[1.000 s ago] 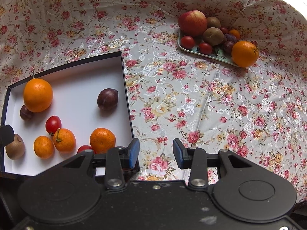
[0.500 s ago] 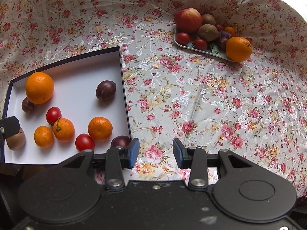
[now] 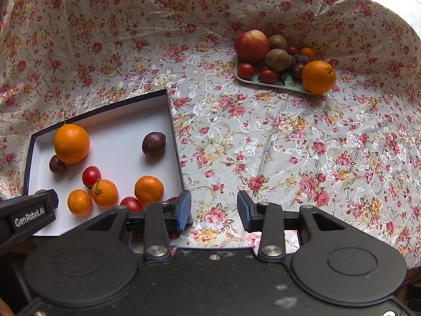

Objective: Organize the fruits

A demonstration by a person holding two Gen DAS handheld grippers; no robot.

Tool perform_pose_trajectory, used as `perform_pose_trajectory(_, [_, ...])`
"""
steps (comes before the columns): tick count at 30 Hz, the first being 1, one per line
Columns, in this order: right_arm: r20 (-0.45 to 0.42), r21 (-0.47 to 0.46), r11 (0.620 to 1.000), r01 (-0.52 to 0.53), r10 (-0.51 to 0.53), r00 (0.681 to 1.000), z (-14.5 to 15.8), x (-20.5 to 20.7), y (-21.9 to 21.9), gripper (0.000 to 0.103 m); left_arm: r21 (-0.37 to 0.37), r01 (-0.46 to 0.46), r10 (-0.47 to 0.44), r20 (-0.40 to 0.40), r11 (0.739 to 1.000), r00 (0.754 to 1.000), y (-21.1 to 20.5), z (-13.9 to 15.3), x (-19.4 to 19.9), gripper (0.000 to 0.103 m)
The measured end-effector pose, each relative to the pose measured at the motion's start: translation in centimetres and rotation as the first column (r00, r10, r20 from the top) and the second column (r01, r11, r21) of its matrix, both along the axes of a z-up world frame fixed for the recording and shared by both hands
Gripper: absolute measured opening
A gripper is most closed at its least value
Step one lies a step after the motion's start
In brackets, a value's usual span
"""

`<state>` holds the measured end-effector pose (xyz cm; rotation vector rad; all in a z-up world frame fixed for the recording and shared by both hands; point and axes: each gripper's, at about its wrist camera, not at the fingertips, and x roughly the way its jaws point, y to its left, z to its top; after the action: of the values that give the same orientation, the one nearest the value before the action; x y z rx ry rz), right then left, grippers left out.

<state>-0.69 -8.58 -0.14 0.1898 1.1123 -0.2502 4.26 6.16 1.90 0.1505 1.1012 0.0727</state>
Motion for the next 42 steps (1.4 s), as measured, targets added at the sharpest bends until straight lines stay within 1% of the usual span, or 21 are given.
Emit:
perform_pose_trajectory(5, [0.022, 0.002, 1.000, 0.005, -0.005, 1.000, 0.61, -0.24, -0.26, 0.040, 0.033, 0.027, -0.027, 0.008, 0.999, 1.000, -0.63, 0.01, -0.25, 0.043])
perform_pose_trajectory(15, [0.029, 0.020, 1.000, 0.016, -0.017, 0.999, 0.93, -0.32, -0.50, 0.040, 0.048, 0.048, -0.050, 0.023, 0.998, 0.998, -1.06, 0.12, -0.60, 0.043])
perform_pose_trajectory(42, [0.014, 0.011, 1.000, 0.010, -0.010, 1.000, 0.63, -0.08, -0.19, 0.040, 0.051, 0.050, -0.051, 0.022, 0.997, 0.998, -1.05, 0.16, -0.62, 0.043])
